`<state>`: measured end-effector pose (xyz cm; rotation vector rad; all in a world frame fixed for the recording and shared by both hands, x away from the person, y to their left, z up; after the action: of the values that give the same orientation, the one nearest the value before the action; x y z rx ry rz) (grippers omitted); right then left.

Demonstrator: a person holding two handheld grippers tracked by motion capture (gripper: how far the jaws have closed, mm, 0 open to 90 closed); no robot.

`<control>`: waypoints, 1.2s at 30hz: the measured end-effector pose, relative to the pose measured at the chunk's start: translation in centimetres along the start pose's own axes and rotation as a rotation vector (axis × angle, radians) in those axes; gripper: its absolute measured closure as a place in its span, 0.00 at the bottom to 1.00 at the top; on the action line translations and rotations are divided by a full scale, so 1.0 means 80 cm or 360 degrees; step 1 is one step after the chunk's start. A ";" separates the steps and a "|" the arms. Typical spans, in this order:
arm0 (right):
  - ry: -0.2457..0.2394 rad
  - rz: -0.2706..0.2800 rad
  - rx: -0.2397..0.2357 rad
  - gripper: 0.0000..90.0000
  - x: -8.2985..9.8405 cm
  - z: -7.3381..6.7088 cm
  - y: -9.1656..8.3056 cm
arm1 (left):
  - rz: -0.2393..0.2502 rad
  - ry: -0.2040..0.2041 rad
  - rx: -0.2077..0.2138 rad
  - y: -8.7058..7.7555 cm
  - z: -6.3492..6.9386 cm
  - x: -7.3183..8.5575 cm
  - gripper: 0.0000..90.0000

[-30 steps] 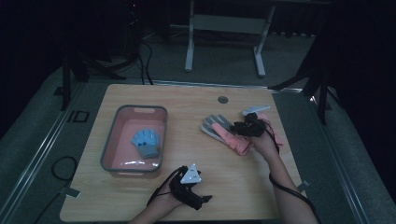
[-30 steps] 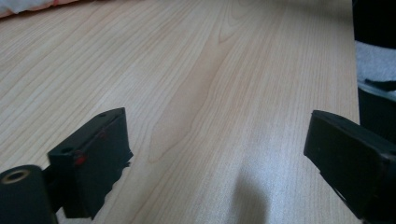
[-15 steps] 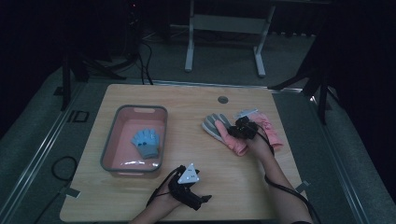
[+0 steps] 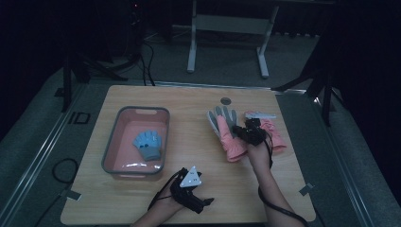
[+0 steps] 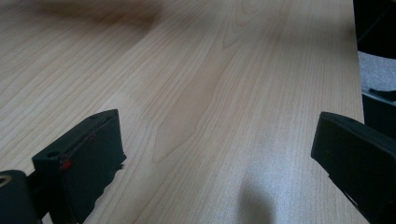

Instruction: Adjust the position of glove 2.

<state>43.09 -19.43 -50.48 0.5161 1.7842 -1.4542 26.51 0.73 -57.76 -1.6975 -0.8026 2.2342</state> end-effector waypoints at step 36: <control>0.0239 -0.0048 0.0173 0.73 0.057 -0.014 -0.011 | 0.0013 0.0053 -0.0005 -0.002 -0.002 0.000 0.03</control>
<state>39.27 -19.32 -53.38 0.6722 1.8428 -1.5754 26.64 0.93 -57.72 -1.7377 -0.7932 2.2055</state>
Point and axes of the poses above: each handheld gripper's, and its own axes: y roughly forward along the jaws, x roughly out of its underside, z roughly to its right, the point moved 4 cm from there along y, roughly forward along the jaws, and after that the axes turned 11 degrees about x, right-handed, at the moved point
